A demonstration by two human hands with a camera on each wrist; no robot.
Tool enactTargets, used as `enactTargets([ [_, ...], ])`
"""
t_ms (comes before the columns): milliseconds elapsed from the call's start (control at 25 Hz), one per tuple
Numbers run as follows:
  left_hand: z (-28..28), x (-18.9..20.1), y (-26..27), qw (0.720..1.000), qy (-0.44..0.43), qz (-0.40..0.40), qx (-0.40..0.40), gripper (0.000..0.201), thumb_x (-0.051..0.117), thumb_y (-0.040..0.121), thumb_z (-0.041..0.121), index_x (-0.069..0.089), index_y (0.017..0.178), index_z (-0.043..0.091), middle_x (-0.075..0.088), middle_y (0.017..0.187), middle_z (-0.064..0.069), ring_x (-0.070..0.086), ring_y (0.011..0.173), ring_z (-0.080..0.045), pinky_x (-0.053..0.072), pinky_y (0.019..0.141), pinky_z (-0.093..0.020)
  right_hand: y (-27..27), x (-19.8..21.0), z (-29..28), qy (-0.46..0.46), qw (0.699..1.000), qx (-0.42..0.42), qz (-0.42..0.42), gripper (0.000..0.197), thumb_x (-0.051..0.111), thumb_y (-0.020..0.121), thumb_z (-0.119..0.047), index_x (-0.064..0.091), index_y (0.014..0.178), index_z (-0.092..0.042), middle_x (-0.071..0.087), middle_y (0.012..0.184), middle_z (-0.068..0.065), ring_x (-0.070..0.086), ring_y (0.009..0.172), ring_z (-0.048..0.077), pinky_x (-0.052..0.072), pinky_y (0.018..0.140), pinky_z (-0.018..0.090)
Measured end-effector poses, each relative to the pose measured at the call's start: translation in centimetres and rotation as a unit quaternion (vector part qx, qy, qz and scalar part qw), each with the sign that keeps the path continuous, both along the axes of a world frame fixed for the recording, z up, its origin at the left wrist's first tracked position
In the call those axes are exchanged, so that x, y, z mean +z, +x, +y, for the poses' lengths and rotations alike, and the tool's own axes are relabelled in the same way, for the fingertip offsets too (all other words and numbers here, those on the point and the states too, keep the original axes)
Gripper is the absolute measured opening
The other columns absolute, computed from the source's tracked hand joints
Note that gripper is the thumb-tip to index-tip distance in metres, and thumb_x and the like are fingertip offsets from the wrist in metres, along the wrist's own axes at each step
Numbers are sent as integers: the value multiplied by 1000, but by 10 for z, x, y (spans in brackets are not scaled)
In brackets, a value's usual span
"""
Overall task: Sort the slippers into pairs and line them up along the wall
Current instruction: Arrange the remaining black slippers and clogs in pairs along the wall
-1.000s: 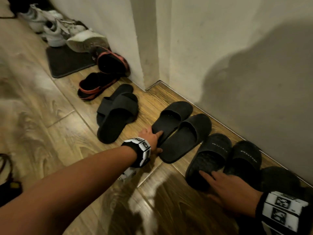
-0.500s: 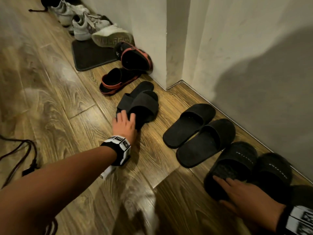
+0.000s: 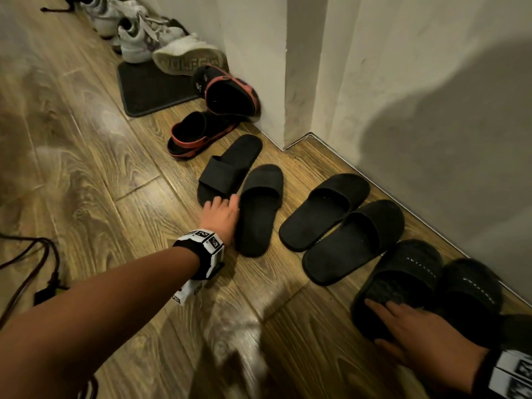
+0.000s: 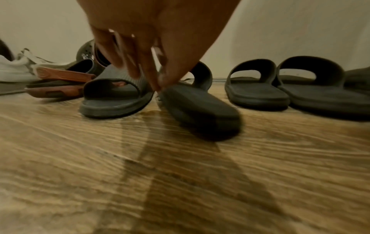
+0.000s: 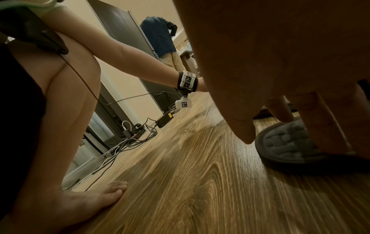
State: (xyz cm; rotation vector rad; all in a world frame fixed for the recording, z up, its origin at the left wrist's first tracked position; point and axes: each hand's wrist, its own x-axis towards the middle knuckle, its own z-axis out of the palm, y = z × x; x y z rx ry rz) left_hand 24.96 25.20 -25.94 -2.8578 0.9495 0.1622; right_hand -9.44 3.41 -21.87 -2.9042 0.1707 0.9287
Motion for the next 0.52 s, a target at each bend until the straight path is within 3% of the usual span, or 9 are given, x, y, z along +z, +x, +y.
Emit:
enactTargets([
  [160, -5, 5, 7, 1000, -12, 9, 24, 37, 49, 89, 17, 41, 124, 12, 54, 123, -12, 48, 117, -33, 40, 93, -43, 2, 8, -2, 17, 1000, -5, -12, 70, 32, 92, -62, 8, 152, -34, 45, 136, -10, 49, 122, 9, 43, 102, 29],
  [320, -14, 25, 48, 998, -55, -21, 20, 53, 57, 85, 16, 36, 133, 6, 42, 137, -19, 45, 121, -38, 45, 97, -47, 5, 15, -5, 34, 999, -13, -17, 68, 33, 93, -61, 11, 152, -36, 46, 138, -13, 48, 123, 6, 41, 104, 26],
  [440, -24, 32, 69, 997, 50, 16, -55, 77, 55, 87, 14, 12, 150, 11, 8, 160, -14, 32, 134, -37, 39, 105, -43, 5, 15, -8, 38, 999, -20, -7, 68, 33, 94, -59, 10, 152, -34, 46, 139, -11, 49, 124, 8, 40, 104, 26],
  [520, -28, 31, 71, 992, 110, 18, -59, 78, 52, 91, 18, 5, 152, 12, 10, 160, -12, 32, 136, -36, 37, 106, -42, 6, 14, -8, 32, 999, -13, -2, 68, 32, 94, -60, 8, 152, -34, 45, 141, -10, 48, 125, 9, 40, 105, 27],
])
